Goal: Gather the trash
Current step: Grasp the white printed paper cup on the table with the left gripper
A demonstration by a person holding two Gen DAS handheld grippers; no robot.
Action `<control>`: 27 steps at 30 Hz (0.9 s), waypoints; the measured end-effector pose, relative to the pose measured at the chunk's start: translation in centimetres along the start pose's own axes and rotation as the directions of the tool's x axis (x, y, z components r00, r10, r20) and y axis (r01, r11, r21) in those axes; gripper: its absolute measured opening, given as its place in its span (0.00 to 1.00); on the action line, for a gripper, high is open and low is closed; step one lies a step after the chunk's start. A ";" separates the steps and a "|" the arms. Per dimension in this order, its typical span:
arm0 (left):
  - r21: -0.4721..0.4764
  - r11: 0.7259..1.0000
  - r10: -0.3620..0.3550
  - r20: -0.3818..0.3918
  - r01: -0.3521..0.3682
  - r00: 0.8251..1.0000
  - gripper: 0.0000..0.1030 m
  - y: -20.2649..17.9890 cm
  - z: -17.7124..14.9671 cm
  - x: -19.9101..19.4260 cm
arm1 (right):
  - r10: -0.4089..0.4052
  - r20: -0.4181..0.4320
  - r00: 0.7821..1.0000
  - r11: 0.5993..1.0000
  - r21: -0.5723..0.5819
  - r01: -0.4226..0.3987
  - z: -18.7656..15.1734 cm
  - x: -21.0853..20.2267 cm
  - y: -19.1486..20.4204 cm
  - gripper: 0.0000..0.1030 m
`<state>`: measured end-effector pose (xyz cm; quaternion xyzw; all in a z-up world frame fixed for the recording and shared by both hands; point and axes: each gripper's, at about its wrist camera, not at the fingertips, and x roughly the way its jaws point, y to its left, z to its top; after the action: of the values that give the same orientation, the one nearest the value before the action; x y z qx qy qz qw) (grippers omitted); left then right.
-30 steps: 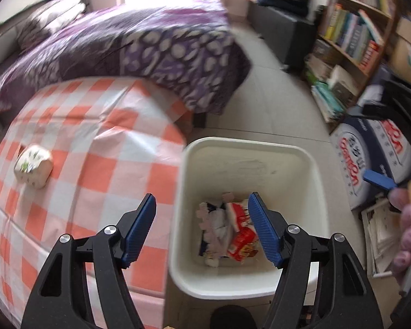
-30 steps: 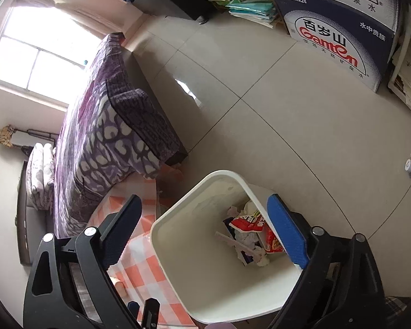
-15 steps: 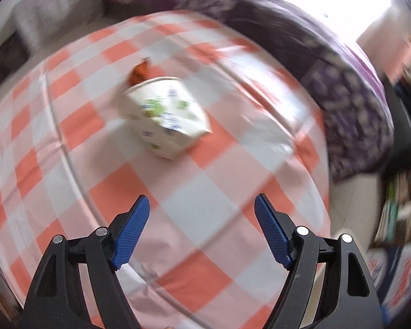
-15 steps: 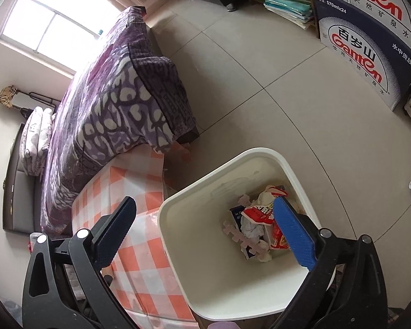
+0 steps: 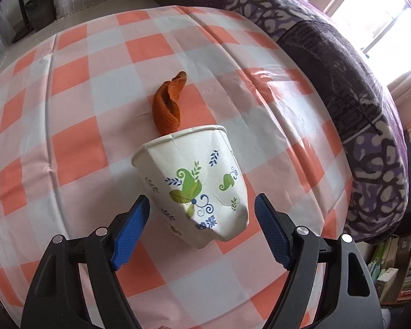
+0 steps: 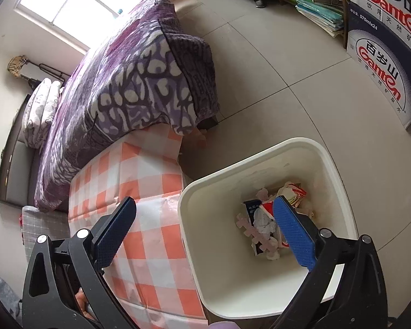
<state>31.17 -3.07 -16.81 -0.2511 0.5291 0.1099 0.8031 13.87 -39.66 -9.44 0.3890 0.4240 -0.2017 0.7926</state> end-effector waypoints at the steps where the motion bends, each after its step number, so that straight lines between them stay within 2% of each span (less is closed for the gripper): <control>1: 0.007 1.000 -0.013 -0.003 0.013 1.000 0.74 0.0 0.0 0.2 | -0.003 -0.002 1.000 1.000 -0.008 0.003 -0.1 0.1 0.3 0.93; 2: 0.021 1.000 -0.023 -0.008 0.023 1.000 0.71 -0.1 0.0 0.5 | -0.007 -0.005 1.000 1.000 -0.017 0.007 -0.3 0.3 0.6 0.93; 5: 0.089 0.994 -0.060 0.003 0.059 0.998 0.69 0.5 -0.1 0.6 | -0.018 -0.017 1.000 0.999 -0.046 0.017 -0.9 0.8 1.7 0.93; 9: 0.202 0.975 -0.097 0.028 0.090 0.995 0.64 1.7 -0.3 0.0 | -0.032 -0.036 0.999 0.996 -0.089 0.029 -2.0 1.8 3.5 0.93; 15: 0.283 0.954 -0.121 0.056 0.100 0.991 0.63 6.6 -0.4 -1.3 | -0.081 -0.040 0.996 0.975 -0.208 0.071 -4.4 3.5 6.8 0.93; 18: 0.293 0.952 -0.117 0.089 0.087 0.989 0.63 10.2 0.1 -2.0 | -0.116 -0.026 0.993 0.941 -0.323 0.102 -6.4 4.4 9.1 0.93; 21: 0.278 0.957 -0.115 0.115 0.079 0.987 0.63 13.6 1.2 -2.5 | -0.122 -0.012 0.992 0.882 -0.460 0.103 -9.1 5.4 11.8 0.93; 23: 0.267 0.961 -0.113 0.138 0.073 0.984 0.63 15.7 2.0 -2.9 | -0.099 -0.011 0.995 0.838 -0.541 0.077 -11.3 6.1 13.8 0.93; 27: 0.211 0.976 -0.092 0.195 0.049 0.977 0.63 19.5 3.7 -3.3 | -0.082 -0.043 0.996 0.802 -0.595 0.041 -14.5 7.9 17.0 0.93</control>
<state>24.13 15.71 -18.22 -0.1733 0.4436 0.0512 0.8778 21.82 -17.69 -13.31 0.1143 0.5044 -0.0715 0.8529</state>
